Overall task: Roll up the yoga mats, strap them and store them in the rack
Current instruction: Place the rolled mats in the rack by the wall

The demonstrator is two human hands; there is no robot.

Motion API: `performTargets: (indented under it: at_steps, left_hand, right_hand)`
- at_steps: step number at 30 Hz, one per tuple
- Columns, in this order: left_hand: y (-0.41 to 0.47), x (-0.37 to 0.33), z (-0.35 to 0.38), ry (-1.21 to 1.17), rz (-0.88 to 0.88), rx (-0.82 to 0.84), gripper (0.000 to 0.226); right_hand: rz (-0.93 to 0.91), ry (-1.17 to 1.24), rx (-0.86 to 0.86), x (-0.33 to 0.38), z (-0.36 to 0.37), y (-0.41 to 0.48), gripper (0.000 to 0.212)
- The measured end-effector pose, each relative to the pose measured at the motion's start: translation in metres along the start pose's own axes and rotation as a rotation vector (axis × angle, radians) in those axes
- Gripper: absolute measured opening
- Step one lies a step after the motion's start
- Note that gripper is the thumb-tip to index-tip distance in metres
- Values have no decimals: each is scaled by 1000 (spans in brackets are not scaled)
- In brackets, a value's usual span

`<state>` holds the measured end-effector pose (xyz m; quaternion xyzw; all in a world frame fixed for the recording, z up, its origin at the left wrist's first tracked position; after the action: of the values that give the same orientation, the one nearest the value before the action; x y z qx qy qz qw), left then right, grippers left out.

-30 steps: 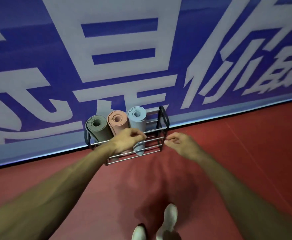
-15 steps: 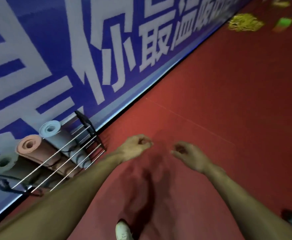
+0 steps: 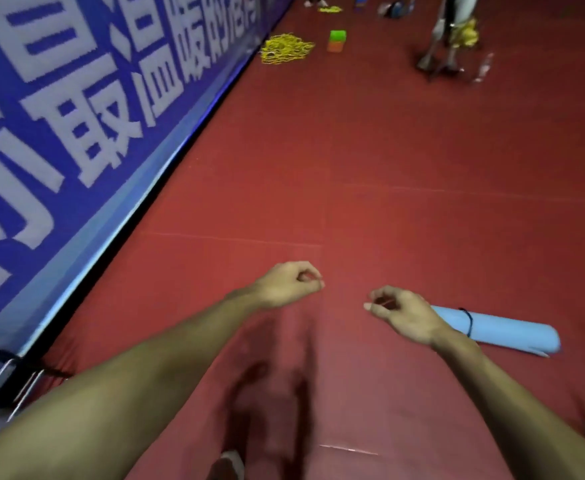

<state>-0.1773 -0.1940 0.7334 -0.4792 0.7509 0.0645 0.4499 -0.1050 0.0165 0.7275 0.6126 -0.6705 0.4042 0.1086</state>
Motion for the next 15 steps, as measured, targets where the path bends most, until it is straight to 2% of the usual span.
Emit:
performTargets:
  at_steps: [6, 10, 15]
  left_hand:
    - [97, -76, 68, 75, 87, 148, 21]
    - [172, -101, 108, 79, 102, 229, 26]
    - [270, -125, 144, 72, 52, 331, 13]
  right_hand:
    - [152, 131, -76, -105, -52, -22, 28]
    - [245, 104, -49, -168, -88, -5, 35]
    - [351, 30, -15, -229, -153, 38, 40]
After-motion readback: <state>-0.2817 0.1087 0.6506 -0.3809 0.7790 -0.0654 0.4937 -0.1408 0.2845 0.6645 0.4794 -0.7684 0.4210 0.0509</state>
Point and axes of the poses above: each hand's wrist, its own y-axis towards the middle knuckle, its own z-axis out of the palm, x = y × z, the point moved 5 cm from there along y, towards the middle knuckle, and after that the axes turned 7 degrees about x, right-handed, at the moved point
